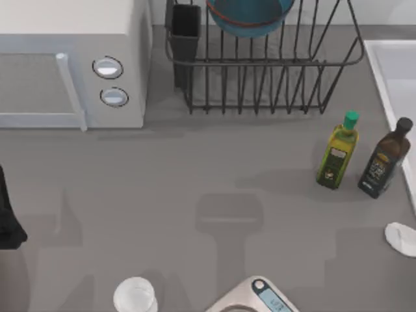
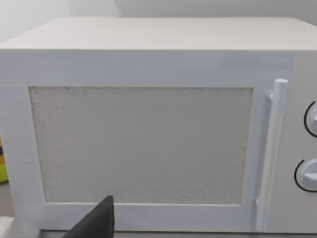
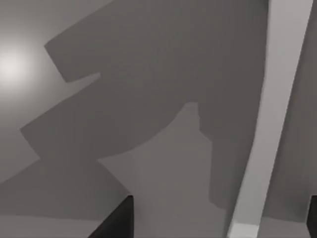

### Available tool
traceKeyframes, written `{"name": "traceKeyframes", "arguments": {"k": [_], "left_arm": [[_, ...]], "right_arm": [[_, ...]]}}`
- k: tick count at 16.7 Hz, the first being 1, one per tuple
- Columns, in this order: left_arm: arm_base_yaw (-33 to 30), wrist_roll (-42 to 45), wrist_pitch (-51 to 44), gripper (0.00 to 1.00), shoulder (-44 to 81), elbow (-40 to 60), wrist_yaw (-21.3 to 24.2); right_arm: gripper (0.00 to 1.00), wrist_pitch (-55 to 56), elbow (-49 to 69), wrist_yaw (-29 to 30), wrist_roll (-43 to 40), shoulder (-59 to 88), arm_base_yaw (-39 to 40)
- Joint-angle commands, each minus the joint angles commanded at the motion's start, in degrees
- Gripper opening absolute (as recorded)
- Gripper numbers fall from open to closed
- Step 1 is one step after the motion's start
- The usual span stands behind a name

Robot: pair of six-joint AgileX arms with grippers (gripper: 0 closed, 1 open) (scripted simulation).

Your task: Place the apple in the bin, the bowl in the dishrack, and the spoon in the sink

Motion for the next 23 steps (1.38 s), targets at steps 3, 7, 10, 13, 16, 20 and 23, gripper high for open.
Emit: {"name": "traceKeyframes", "arguments": {"k": [3,7,10,13,16,20,23], "left_arm": [[0.0,0.0,0.0,1.0,0.0,0.0,0.0],[0.0,0.0,0.0,1.0,0.0,0.0,0.0],[0.0,0.0,0.0,1.0,0.0,0.0,0.0],[0.0,0.0,0.0,1.0,0.0,0.0,0.0],[0.0,0.0,0.0,1.0,0.0,0.0,0.0],[0.0,0.0,0.0,1.0,0.0,0.0,0.0],[0.0,0.0,0.0,1.0,0.0,0.0,0.0]], "right_arm": [[0.0,-2.2,1.7,0.0,-0.4,-0.7,-0.1],[0.0,-13.1,8.0,0.0,-0.5,-4.3,-0.2],[0.0,-22.1,13.0,0.0,-0.7,-7.3,-0.2],[0.0,-25.8,16.0,0.0,-0.4,-9.9,-0.3],[0.0,-25.9,16.0,0.0,-0.4,-9.9,-0.3],[0.0,-26.7,17.6,0.1,-0.1,-8.5,-0.7],[0.0,-30.2,24.6,0.4,0.4,-3.5,-2.4]]}}
